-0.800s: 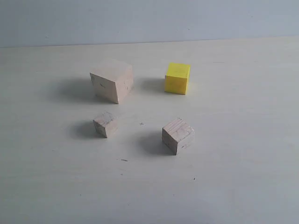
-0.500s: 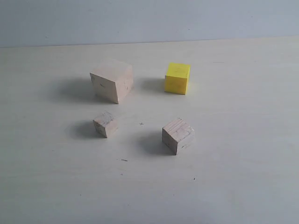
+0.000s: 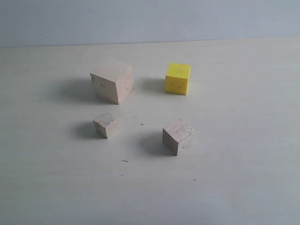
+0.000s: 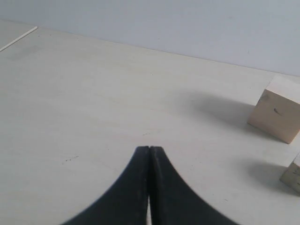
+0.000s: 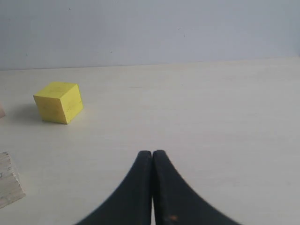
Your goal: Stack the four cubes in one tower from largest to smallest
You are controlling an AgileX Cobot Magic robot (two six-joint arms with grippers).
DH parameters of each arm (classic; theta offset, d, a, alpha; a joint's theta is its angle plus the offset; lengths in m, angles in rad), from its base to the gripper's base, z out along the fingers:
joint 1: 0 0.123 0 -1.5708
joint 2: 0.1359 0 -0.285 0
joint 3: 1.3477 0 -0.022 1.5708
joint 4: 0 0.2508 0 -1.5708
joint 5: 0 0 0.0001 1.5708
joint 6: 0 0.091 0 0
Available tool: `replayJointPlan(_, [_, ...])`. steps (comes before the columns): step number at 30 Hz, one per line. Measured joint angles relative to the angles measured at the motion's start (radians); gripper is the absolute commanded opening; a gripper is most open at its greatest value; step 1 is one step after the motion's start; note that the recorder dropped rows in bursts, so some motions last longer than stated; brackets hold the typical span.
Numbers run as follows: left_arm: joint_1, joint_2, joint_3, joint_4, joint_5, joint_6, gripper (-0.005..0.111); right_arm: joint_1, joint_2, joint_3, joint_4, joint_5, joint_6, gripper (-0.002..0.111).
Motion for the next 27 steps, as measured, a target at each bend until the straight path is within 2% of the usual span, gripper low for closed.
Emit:
replayJointPlan(6, [0.0,0.0,0.0,0.004,-0.042,0.017,0.0,0.0,0.0,0.0,0.0,0.0,0.0,0.0])
replayJointPlan(13, [0.0,0.0,0.003,0.004,-0.379,0.017,0.0,0.0,0.0,0.0,0.0,0.0,0.0,0.0])
replayJointPlan(16, [0.0,0.0,0.003,0.004,-0.469,0.017,0.0,0.0,0.0,0.0,0.0,0.0,0.0,0.0])
replayJointPlan(27, [0.0,0.0,0.003,0.004,-0.503,0.021,0.0,0.0,0.0,0.0,0.0,-0.049,0.0,0.0])
